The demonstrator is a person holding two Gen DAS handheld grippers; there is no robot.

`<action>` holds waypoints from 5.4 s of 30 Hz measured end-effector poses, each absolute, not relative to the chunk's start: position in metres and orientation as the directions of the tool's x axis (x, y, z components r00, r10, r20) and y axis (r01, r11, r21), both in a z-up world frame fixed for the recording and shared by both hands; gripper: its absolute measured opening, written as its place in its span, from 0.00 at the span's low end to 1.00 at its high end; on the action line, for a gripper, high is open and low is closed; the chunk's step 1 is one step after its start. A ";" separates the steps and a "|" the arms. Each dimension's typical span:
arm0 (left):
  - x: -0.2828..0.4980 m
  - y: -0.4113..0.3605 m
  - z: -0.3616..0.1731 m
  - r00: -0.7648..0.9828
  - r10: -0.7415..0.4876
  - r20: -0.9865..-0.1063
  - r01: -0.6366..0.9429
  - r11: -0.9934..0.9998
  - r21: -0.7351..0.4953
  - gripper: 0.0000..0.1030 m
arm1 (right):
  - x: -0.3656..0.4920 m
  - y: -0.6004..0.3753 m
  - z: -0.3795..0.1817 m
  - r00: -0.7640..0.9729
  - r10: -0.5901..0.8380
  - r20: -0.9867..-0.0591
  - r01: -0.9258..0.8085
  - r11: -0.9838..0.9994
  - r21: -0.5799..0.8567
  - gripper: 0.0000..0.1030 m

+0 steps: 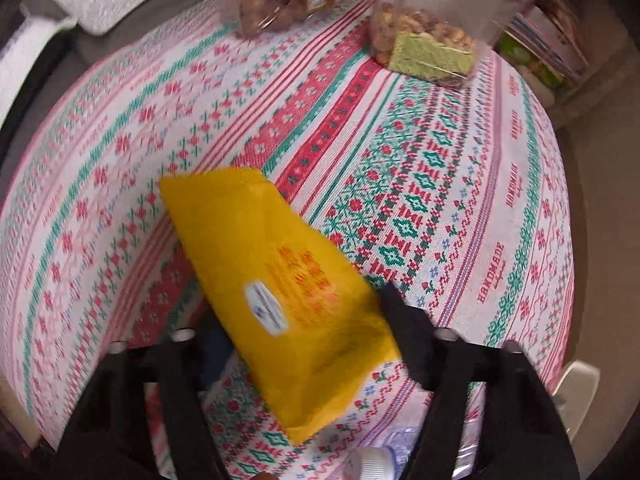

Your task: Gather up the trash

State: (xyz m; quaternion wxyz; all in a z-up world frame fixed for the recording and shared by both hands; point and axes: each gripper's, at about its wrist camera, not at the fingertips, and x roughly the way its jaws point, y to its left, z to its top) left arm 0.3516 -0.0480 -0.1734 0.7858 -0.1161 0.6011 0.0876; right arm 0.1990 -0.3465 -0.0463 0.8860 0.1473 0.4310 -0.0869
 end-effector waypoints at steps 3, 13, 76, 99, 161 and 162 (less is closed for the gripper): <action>0.348 -0.044 -0.168 0.281 -0.009 -0.960 -0.219 0.973 -0.073 0.22 | 0.202 -0.337 -0.049 0.600 -0.015 -0.800 0.274 0.943 0.187 0.93; 0.297 0.021 -0.139 0.341 -0.040 -0.939 -0.178 0.978 -0.106 0.10 | 0.214 -0.287 -0.075 0.510 0.127 -0.851 0.274 0.913 0.301 0.93; 0.212 0.161 -0.169 0.156 -0.161 -0.975 -0.248 0.949 -0.196 0.51 | 0.277 -0.047 -0.183 0.247 0.175 -0.953 -0.181 0.975 0.132 0.84; 0.201 0.154 -0.074 0.504 -0.157 -0.849 -0.150 0.952 -0.265 0.10 | 0.258 -0.099 -0.082 0.520 0.379 -0.765 -0.185 0.925 0.333 0.51; 0.195 -0.287 -0.025 0.427 -0.473 -0.771 0.479 0.841 -0.251 0.72 | 0.078 -0.502 0.012 0.778 -0.276 -0.565 0.536 0.759 0.368 0.86; 0.191 -0.282 -0.022 0.447 -0.454 -0.770 0.476 0.850 -0.224 0.72 | 0.075 -0.497 0.017 0.788 -0.291 -0.542 0.530 0.768 0.359 0.86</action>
